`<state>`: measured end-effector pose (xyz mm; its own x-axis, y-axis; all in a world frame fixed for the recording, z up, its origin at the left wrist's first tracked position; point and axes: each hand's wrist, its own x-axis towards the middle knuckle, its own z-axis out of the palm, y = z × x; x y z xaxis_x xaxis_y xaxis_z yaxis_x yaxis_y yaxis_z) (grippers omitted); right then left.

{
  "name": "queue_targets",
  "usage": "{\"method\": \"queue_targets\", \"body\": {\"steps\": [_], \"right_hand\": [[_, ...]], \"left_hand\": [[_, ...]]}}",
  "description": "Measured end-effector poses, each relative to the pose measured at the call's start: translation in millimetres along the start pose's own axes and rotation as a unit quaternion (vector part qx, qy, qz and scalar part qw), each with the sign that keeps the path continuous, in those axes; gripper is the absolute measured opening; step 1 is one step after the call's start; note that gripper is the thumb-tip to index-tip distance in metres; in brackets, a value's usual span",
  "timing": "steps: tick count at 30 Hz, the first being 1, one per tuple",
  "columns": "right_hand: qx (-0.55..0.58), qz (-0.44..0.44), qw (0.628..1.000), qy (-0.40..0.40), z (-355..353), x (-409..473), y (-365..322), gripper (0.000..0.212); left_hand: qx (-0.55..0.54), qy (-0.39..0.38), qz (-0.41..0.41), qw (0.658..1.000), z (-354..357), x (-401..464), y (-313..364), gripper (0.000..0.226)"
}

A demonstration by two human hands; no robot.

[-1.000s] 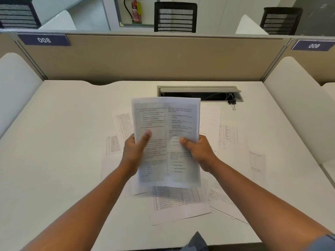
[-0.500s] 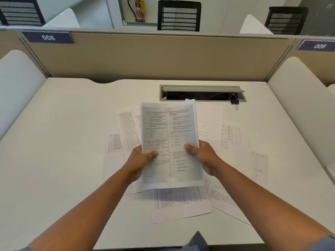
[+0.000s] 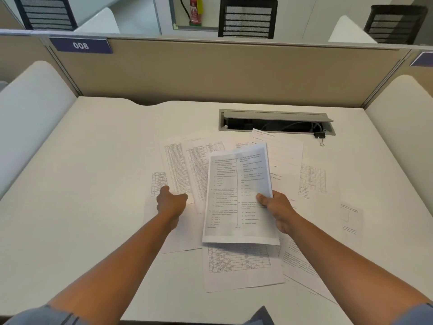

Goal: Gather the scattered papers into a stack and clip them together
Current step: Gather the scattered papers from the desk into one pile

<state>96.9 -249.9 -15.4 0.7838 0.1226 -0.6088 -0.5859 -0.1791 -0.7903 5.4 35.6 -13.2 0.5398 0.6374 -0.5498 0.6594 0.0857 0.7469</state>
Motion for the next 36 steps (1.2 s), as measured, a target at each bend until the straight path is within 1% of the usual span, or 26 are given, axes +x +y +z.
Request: {"method": "queue_targets", "body": {"steps": [2,4,5,7,8,9,11,17,20,22,24,26,28,31,34,36], "right_hand": [[-0.004,0.009,1.0,0.001,1.3,3.9,1.0,0.03],[-0.011,0.022,1.0,0.003,2.2,8.4,3.4,0.031],[-0.015,0.029,0.999,0.005,2.9,11.3,4.7,0.032],[-0.023,0.039,0.999,0.007,3.9,15.5,7.0,0.035],[-0.026,0.041,0.999,0.007,4.6,17.3,7.7,0.035],[-0.029,0.043,0.999,0.006,5.0,18.5,8.0,0.034],[-0.035,0.043,0.998,0.003,5.6,20.2,7.6,0.032],[-0.037,0.046,0.998,-0.004,4.1,22.9,9.9,0.031],[-0.033,0.042,0.999,-0.006,2.6,23.1,11.5,0.032],[-0.035,0.038,0.999,-0.009,0.8,22.9,12.4,0.033],[-0.029,0.036,0.999,-0.01,-0.8,22.7,12.8,0.033],[-0.019,0.036,0.999,-0.01,-2.1,22.2,12.9,0.033],[-0.011,0.035,0.999,-0.012,-2.8,21.3,12.5,0.031],[-0.003,0.033,0.999,-0.011,-2.8,20.2,12.5,0.028],[-0.008,0.031,0.999,-0.006,-2.2,20.2,13.6,0.029],[-0.011,0.03,0.999,-0.004,-1.7,19.5,13.9,0.03]], "left_hand": [[-0.035,0.003,-0.016,0.999,-0.2,6.9,2.1,0.076],[-0.057,0.008,-0.041,0.998,-0.4,13.1,4.8,0.07],[-0.064,0.01,-0.053,0.996,-0.7,17.6,5.4,0.061],[-0.075,0.012,-0.066,0.995,-0.8,20.5,9.2,0.028],[-0.078,0.009,-0.066,0.995,-0.3,21.8,11.5,0.016],[-0.079,0.004,-0.063,0.995,0.7,23.5,13.6,0.012],[-0.081,-0.014,-0.05,0.995,3.9,26.6,17.9,0.012],[-0.079,-0.053,-0.03,0.995,16.8,23.8,26.3,0.025],[-0.09,-0.058,-0.028,0.994,27.3,19.3,29.0,0.03],[-0.068,-0.045,0.003,0.997,30.4,17.0,29.6,0.033],[-0.017,-0.03,0.052,0.998,27.7,13.5,31.9,0.034],[0.041,-0.012,0.104,0.994,20.4,7.9,40.2,0.029],[0.103,0.02,0.159,0.982,8.2,0.7,55.4,0.022],[0.177,0.072,0.232,0.954,-14.9,-6.7,83.3,0.014],[0.224,0.105,0.266,0.932,-37.0,-15.5,108.8,0.013],[0.237,0.123,0.288,0.92,-49.5,-25.0,122.2,0.014]]}}
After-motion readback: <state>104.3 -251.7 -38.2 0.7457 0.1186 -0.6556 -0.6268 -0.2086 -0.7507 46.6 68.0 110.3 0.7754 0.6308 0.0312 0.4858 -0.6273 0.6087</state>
